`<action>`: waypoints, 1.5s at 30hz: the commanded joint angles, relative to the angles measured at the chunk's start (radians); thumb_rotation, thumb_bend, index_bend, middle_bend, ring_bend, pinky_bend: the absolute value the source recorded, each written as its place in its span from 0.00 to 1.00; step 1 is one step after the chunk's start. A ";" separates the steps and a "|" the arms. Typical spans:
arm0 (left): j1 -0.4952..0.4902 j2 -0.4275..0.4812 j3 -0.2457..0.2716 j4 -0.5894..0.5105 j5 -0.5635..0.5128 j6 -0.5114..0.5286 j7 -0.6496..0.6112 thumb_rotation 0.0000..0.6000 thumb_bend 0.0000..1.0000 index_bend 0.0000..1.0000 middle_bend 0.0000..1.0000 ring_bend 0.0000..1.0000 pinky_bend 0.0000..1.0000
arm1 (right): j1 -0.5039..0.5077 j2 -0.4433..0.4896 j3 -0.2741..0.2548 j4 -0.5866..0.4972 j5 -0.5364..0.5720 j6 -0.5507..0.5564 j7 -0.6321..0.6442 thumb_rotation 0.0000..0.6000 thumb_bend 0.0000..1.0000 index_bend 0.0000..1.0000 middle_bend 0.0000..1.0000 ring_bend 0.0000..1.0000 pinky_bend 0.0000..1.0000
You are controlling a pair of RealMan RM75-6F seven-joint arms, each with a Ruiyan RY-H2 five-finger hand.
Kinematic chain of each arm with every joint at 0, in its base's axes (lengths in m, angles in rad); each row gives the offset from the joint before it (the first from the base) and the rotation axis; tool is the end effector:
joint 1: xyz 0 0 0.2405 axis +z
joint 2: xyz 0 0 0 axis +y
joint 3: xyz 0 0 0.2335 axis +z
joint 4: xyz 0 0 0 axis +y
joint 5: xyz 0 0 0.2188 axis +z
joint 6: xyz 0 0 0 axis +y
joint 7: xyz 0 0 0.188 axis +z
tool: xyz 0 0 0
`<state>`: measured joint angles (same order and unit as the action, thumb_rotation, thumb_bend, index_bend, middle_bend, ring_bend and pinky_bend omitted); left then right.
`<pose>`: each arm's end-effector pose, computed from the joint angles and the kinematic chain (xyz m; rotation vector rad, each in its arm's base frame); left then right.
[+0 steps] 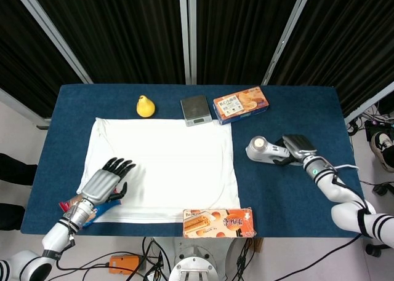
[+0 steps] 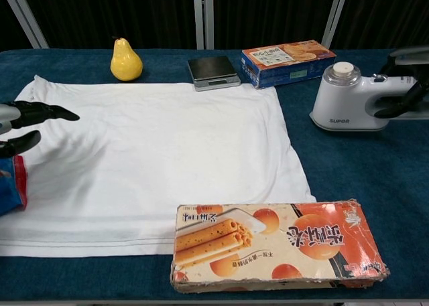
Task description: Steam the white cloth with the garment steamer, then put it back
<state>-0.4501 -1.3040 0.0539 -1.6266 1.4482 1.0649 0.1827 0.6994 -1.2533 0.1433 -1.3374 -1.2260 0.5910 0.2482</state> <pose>-0.2173 0.2674 -0.0048 -1.9544 -0.9961 -0.7882 -0.2432 -0.3986 0.0293 1.7626 -1.3451 0.7087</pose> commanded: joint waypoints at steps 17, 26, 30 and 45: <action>0.089 0.082 -0.013 -0.016 -0.031 0.111 -0.085 0.00 0.53 0.06 0.04 0.00 0.00 | -0.052 -0.047 -0.018 0.039 0.003 0.135 -0.093 1.00 0.10 0.10 0.29 0.15 0.20; 0.141 0.132 -0.022 0.009 -0.055 0.163 -0.148 0.00 0.53 0.06 0.04 0.00 0.00 | -0.112 0.033 -0.007 -0.050 0.051 0.291 -0.241 1.00 0.08 0.00 0.03 0.00 0.02; 0.183 0.160 -0.034 0.032 -0.070 0.224 -0.173 0.19 0.50 0.06 0.04 0.00 0.00 | -0.194 0.116 -0.007 -0.151 0.008 0.461 -0.271 1.00 0.08 0.00 0.02 0.00 0.02; 0.400 0.170 -0.036 0.137 -0.061 0.515 -0.240 1.00 0.39 0.06 0.04 0.00 0.00 | -0.546 0.206 -0.108 -0.168 -0.240 0.971 -0.032 1.00 0.08 0.00 0.02 0.00 0.04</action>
<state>-0.0688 -1.1336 0.0091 -1.5019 1.3797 1.5624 -0.0562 0.1929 -1.0404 0.0609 -1.5309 -1.4309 1.5239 0.1755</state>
